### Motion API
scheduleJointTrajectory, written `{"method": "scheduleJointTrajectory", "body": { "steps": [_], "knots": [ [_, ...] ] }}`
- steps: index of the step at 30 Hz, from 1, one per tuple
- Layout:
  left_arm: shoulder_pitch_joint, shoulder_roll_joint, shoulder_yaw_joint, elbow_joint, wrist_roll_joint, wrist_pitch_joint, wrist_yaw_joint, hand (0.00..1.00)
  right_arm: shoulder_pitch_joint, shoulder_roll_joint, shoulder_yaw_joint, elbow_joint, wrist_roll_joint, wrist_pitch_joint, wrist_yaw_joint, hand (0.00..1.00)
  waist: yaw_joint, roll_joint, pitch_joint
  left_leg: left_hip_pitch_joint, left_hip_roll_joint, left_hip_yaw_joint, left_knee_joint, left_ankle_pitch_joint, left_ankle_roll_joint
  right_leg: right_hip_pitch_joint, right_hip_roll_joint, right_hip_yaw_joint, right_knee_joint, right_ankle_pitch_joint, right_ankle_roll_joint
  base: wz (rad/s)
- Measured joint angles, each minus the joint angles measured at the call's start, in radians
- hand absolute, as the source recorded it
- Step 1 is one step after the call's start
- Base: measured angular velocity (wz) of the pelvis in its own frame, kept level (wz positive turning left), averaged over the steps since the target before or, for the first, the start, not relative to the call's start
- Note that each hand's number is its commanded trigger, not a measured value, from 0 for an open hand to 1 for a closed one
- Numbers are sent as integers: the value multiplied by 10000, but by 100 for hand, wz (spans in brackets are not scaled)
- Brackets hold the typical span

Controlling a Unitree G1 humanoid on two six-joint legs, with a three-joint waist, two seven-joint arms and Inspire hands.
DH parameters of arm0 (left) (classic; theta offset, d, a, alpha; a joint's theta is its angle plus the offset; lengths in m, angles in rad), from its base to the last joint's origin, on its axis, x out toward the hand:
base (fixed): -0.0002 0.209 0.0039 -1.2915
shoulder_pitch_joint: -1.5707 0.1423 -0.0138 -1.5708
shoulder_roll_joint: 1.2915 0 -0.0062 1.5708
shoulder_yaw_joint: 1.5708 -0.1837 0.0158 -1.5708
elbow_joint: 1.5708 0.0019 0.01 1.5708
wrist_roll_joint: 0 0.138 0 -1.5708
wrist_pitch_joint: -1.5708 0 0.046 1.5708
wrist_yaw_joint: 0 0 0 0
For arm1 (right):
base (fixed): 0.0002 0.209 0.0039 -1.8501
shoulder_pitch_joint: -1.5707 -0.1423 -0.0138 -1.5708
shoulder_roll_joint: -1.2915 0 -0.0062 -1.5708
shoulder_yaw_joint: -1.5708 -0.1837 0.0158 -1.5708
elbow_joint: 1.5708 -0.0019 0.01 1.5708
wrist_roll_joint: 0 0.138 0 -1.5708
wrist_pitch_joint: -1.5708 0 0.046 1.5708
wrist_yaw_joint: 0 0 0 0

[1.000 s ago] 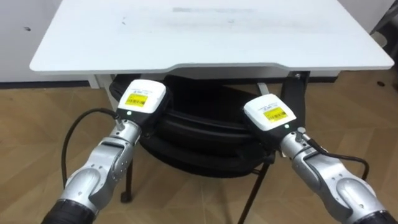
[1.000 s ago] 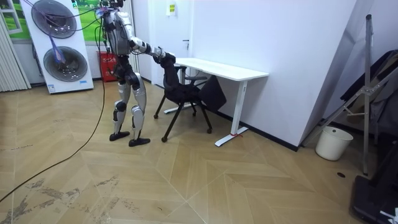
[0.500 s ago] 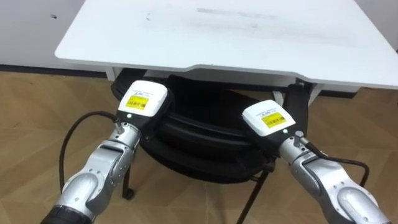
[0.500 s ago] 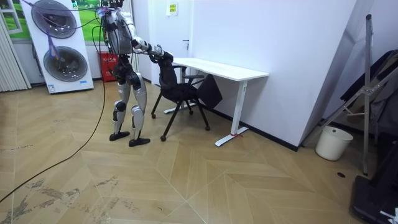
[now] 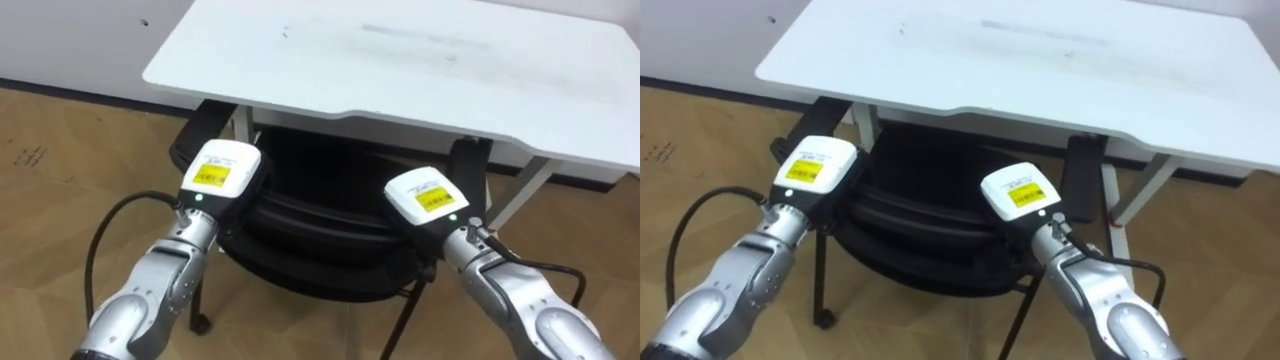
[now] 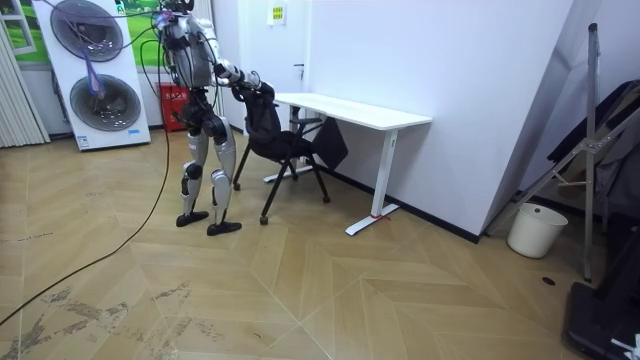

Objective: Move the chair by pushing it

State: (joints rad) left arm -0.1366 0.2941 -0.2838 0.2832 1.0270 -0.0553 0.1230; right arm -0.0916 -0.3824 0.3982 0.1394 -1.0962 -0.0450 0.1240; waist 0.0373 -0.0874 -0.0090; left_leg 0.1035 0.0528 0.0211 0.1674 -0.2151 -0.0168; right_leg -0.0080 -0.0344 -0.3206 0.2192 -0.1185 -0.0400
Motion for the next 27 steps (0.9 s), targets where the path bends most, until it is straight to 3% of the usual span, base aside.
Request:
{"method": "scheduleJointTrajectory", "body": {
  "steps": [4, 8, 27],
  "knots": [
    [52, -219, 99, 12, -143, 218, -130, 0, -3, 297, -211, -25, 494, 30, 233, 0, 30, 69, 49, 135, -15, 7, -15, 6, 11, 164, 12, 1, -30, -12, 25, 5],
    [35, -359, 123, -1, -149, 258, -157, 0, -2, 380, -296, -121, 887, 29, 325, 0, 18, 242, 163, 135, -67, 6, -24, 23, 39, 163, 0, 12, -27, -12, 69, 0],
    [64, -516, 143, -59, -524, 311, -230, 0, 106, 463, -380, -240, 1255, 28, 524, 0, -35, 268, 144, 274, -96, 135, -35, 29, 51, 326, 9, 69, -171, 31, 144, 0]
  ]
}}
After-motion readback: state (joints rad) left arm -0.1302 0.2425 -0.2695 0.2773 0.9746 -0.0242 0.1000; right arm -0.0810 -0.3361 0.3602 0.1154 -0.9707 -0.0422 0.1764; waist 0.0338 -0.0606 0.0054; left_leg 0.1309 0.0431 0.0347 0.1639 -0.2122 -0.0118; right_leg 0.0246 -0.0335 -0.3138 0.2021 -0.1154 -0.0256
